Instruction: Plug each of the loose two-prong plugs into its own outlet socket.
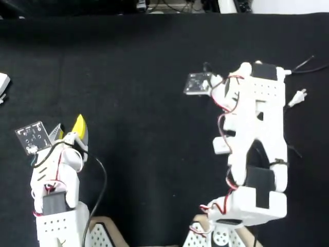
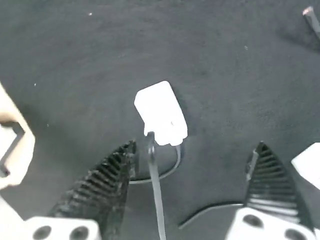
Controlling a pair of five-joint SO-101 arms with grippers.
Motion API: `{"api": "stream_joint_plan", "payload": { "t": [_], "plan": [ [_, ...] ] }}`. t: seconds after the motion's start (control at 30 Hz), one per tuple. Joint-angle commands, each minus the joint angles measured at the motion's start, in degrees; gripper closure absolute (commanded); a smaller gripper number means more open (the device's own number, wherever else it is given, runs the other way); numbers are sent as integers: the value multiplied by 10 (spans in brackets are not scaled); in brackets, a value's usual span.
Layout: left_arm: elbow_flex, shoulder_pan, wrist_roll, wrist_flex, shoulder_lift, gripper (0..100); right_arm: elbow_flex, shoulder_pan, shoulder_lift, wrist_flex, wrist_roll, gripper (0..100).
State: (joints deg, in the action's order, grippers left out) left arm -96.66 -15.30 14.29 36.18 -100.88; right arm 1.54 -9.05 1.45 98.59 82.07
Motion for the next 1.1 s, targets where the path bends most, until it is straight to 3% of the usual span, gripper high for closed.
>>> {"api": "stream_joint_plan", "payload": {
  "t": [0.0, 0.33, 1.07],
  "plan": [
    [-9, -2, 4, 3, -4, 774, -22, 9, -41, 20, 40, 656],
    [-9, -2, 4, 3, -4, 774, 129, 17, -51, 3, 163, 658],
    [-9, -2, 4, 3, -4, 773, 335, -12, -50, -240, 167, 659]
  ]
}}
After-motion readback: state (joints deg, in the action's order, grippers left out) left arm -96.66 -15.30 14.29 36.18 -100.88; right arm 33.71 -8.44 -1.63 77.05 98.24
